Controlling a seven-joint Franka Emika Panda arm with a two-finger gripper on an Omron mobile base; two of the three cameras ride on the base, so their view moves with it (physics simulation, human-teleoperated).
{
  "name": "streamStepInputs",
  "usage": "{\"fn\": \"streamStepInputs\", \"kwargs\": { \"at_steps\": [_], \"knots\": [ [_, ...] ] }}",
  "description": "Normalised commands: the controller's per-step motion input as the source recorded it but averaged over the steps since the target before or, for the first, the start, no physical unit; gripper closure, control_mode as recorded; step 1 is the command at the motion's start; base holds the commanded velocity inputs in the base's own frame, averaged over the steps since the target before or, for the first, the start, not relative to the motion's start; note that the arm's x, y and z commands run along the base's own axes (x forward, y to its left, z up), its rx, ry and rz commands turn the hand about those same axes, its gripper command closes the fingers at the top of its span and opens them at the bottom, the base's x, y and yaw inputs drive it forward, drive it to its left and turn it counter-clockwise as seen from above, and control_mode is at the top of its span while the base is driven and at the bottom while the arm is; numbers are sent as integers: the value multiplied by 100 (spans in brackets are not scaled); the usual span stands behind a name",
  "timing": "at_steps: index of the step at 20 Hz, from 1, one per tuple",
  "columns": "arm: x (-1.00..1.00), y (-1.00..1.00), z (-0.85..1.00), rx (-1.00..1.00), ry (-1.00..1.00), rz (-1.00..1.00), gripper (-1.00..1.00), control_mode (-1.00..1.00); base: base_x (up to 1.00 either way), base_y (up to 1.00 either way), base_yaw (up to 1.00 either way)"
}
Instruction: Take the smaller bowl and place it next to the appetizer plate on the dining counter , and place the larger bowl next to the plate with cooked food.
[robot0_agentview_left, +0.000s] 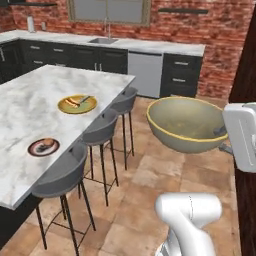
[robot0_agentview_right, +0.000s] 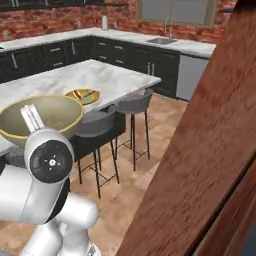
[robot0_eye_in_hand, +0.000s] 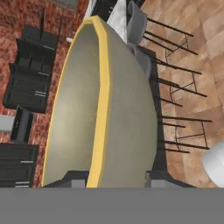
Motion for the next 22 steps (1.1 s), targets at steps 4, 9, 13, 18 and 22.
{"fn": "streamStepInputs", "kwargs": {
  "at_steps": [4,9,13,18,22],
  "knots": [
    [0,0,0,0,0,0,100,100,78,-100,54],
    [0,0,0,0,0,0,100,100,79,-100,54],
    [0,0,0,0,0,0,100,100,81,-100,54],
    [0,0,0,0,0,0,100,100,82,-100,52],
    [0,0,0,0,0,0,100,100,98,-75,54]
  ]
}}
